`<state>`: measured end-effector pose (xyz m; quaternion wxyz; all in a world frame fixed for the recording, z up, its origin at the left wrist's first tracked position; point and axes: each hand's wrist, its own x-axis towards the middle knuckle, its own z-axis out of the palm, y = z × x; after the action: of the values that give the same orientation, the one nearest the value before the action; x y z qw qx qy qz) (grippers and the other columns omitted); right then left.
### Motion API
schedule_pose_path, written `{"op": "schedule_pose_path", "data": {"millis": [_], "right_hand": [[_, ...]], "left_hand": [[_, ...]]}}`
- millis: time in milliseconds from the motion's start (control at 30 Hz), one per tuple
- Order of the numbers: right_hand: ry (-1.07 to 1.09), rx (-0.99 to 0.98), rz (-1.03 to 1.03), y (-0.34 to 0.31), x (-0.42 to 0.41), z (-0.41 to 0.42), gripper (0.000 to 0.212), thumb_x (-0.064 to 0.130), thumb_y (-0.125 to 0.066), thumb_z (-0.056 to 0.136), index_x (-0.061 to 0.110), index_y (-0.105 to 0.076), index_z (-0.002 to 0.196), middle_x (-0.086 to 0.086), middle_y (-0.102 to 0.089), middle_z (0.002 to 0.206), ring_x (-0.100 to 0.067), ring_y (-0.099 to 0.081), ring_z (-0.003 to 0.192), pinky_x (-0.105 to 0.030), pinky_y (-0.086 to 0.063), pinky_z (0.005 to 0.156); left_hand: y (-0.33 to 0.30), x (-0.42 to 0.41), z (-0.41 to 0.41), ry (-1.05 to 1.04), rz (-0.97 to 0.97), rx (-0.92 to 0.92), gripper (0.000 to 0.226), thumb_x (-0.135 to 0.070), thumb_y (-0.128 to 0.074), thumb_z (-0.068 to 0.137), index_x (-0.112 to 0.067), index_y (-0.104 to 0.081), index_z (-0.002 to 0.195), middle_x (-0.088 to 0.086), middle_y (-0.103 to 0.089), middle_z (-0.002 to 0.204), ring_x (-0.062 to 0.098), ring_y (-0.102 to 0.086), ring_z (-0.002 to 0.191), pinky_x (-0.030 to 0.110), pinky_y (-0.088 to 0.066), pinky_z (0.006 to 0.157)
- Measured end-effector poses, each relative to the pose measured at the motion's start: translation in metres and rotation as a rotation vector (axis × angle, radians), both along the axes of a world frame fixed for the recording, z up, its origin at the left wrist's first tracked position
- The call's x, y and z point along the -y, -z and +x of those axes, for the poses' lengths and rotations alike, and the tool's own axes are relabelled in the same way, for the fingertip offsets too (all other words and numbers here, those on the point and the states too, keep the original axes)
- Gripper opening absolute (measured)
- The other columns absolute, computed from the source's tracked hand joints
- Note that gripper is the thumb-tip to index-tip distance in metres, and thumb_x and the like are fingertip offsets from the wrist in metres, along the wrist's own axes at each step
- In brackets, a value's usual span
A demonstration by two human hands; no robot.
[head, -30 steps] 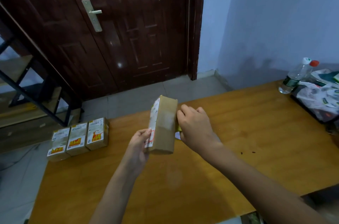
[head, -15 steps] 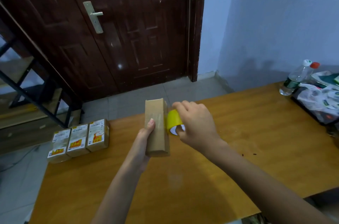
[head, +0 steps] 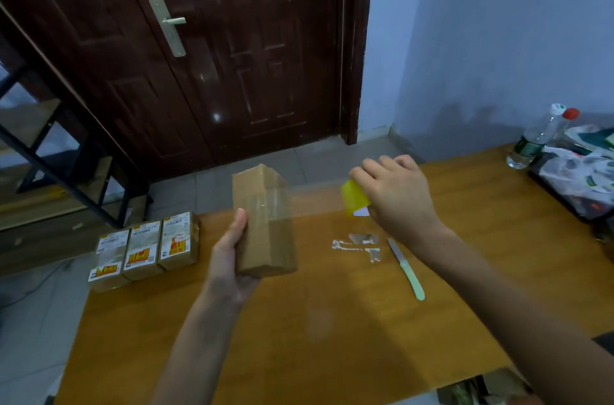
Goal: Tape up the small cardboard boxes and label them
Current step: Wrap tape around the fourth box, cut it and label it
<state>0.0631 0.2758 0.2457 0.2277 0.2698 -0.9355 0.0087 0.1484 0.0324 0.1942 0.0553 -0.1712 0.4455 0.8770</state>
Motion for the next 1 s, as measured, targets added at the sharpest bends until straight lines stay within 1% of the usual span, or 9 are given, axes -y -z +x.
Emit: {"op": "schedule_pose_path", "data": {"millis": [100,200,333,467,600,667,800,900,1000], "right_hand": [[-0.007,0.012,0.041,-0.005,0.000,0.002,0.041,0.014,-0.030,0.072,0.012,-0.064,0.096,-0.003,-0.062,0.081,-0.028,-0.057,0.071,-0.034,-0.038,0.064],[-0.001,0.029,0.045,-0.009,0.009,0.006,0.047,0.014,-0.024,0.073,0.013,-0.063,0.098,-0.003,-0.061,0.081,-0.028,-0.056,0.071,-0.035,-0.036,0.064],[0.047,0.086,0.083,-0.009,0.010,0.009,0.040,0.004,-0.042,0.074,0.017,-0.059,0.107,0.000,-0.061,0.090,-0.026,-0.056,0.080,-0.035,-0.037,0.069],[0.083,0.091,0.136,-0.024,0.010,0.015,0.038,0.007,-0.053,0.066,0.017,-0.058,0.102,0.000,-0.057,0.085,-0.026,-0.052,0.077,-0.035,-0.033,0.069],[0.071,0.054,0.176,-0.035,0.017,0.020,0.036,0.010,-0.058,0.063,0.017,-0.057,0.099,0.000,-0.055,0.082,-0.025,-0.049,0.073,-0.033,-0.028,0.068],[0.079,0.030,0.190,-0.038,0.021,0.017,0.036,0.009,-0.060,0.061,0.017,-0.057,0.096,0.000,-0.053,0.078,-0.024,-0.046,0.068,-0.032,-0.025,0.066],[0.099,0.160,0.205,-0.018,0.018,0.016,0.040,0.003,-0.048,0.068,0.018,-0.052,0.104,0.000,-0.051,0.084,-0.024,-0.042,0.072,-0.033,-0.027,0.067],[0.089,0.212,0.178,-0.001,0.020,0.017,0.043,0.003,-0.047,0.070,0.020,-0.051,0.109,0.002,-0.056,0.090,-0.024,-0.054,0.082,-0.034,-0.033,0.070],[0.084,0.161,0.139,0.004,0.025,0.018,0.045,0.000,-0.056,0.062,0.019,-0.058,0.103,0.002,-0.056,0.079,-0.024,-0.055,0.071,-0.033,-0.032,0.064]], "left_hand": [[-0.006,0.007,0.000,0.023,0.054,-0.037,0.038,-0.051,-0.051,0.090,-0.025,-0.075,0.105,0.013,-0.073,0.107,0.030,-0.072,0.092,0.045,-0.058,0.071],[-0.010,0.007,-0.002,0.028,0.072,-0.078,0.038,-0.052,-0.051,0.089,-0.027,-0.077,0.103,0.011,-0.073,0.108,0.028,-0.072,0.095,0.046,-0.058,0.077],[-0.008,0.017,-0.005,0.016,0.041,-0.088,0.040,-0.052,-0.054,0.089,-0.024,-0.072,0.111,0.012,-0.071,0.110,0.028,-0.071,0.096,0.043,-0.058,0.072],[0.005,0.021,-0.007,0.013,-0.123,-0.002,0.045,-0.053,-0.054,0.087,-0.023,-0.065,0.118,0.010,-0.072,0.106,0.026,-0.071,0.091,0.039,-0.057,0.067],[0.010,0.014,-0.007,0.006,-0.187,0.058,0.052,-0.054,-0.054,0.085,-0.020,-0.062,0.124,0.010,-0.072,0.107,0.029,-0.067,0.097,0.043,-0.055,0.076],[0.009,0.015,-0.008,-0.018,-0.148,0.066,0.052,-0.054,-0.054,0.085,-0.019,-0.063,0.123,0.012,-0.072,0.108,0.029,-0.068,0.096,0.043,-0.055,0.076],[0.000,0.021,-0.007,0.028,0.012,-0.035,0.041,-0.053,-0.052,0.089,-0.024,-0.075,0.108,0.013,-0.071,0.110,0.029,-0.071,0.094,0.043,-0.058,0.070],[-0.009,0.016,-0.004,0.076,0.100,-0.072,0.045,-0.053,-0.050,0.089,-0.024,-0.072,0.113,0.013,-0.069,0.114,0.030,-0.069,0.099,0.046,-0.057,0.080],[-0.016,0.011,-0.003,0.110,0.137,-0.101,0.049,-0.056,-0.050,0.087,-0.024,-0.069,0.119,0.013,-0.067,0.117,0.030,-0.067,0.101,0.046,-0.053,0.084]]}}
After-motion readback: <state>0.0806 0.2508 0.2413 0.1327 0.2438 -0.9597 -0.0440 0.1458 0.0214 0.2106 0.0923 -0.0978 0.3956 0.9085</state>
